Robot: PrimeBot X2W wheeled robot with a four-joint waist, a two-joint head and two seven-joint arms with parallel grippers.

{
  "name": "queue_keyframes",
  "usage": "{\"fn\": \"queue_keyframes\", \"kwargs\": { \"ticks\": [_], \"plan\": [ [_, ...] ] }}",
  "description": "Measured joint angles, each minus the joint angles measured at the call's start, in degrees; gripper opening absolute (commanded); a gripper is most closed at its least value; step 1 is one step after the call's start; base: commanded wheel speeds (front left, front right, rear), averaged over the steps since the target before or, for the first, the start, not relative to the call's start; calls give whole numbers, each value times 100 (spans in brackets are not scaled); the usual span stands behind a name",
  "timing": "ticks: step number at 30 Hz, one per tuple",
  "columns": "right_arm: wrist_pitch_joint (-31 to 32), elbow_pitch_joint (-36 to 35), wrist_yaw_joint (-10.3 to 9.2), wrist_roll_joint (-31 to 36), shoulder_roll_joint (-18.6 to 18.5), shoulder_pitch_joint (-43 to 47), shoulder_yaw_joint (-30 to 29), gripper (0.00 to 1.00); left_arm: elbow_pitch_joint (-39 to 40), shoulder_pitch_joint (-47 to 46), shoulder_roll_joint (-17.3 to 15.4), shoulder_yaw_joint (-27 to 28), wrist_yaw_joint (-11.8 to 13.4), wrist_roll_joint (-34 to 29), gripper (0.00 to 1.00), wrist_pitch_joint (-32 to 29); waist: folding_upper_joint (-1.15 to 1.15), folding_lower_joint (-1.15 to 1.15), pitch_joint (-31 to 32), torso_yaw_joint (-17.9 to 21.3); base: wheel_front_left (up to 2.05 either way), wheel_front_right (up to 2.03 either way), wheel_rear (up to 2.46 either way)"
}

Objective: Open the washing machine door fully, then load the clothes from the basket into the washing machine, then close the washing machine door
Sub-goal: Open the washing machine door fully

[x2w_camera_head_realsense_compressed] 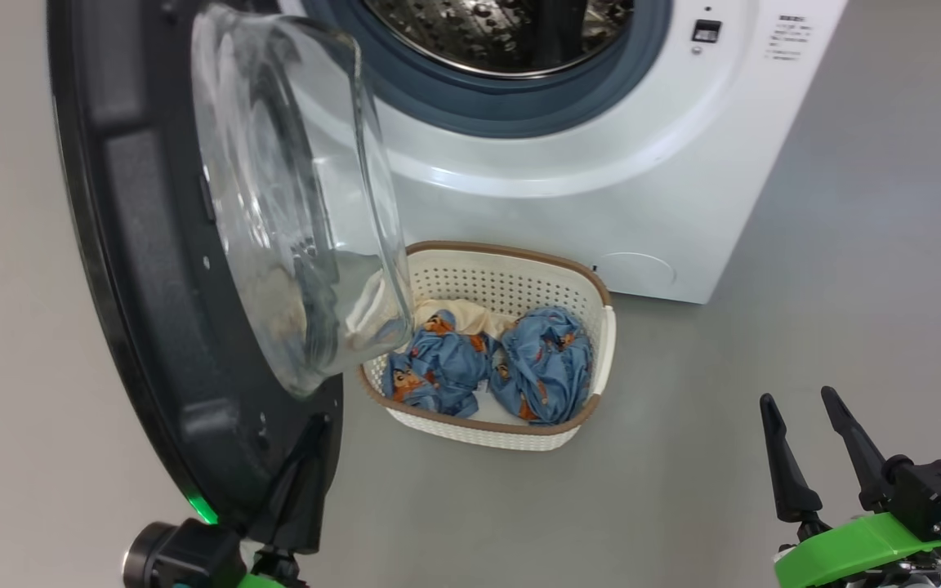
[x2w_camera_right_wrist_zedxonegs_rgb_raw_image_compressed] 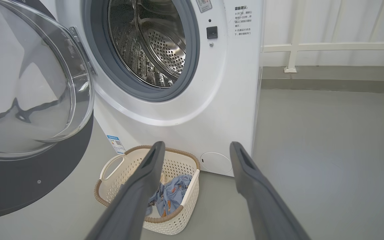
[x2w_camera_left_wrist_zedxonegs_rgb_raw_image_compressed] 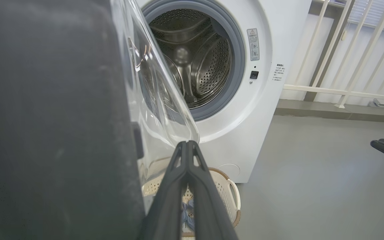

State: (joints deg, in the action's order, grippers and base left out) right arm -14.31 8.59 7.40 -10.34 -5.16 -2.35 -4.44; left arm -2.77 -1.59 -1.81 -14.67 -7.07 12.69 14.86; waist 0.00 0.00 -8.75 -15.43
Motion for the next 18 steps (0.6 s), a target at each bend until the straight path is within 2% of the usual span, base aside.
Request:
{"fn": "queue_keyframes", "kwargs": {
  "ticks": [10,18],
  "plan": [
    [0,7,0,0,-7,0,-7,100,138,248,-3,212,224,96,0,1,0,0,12,-401,0,0,0],
    [0,12,0,0,-4,0,13,100,-116,194,1,720,234,154,0,2,0,0,-1,-556,0,0,0]
  ]
}}
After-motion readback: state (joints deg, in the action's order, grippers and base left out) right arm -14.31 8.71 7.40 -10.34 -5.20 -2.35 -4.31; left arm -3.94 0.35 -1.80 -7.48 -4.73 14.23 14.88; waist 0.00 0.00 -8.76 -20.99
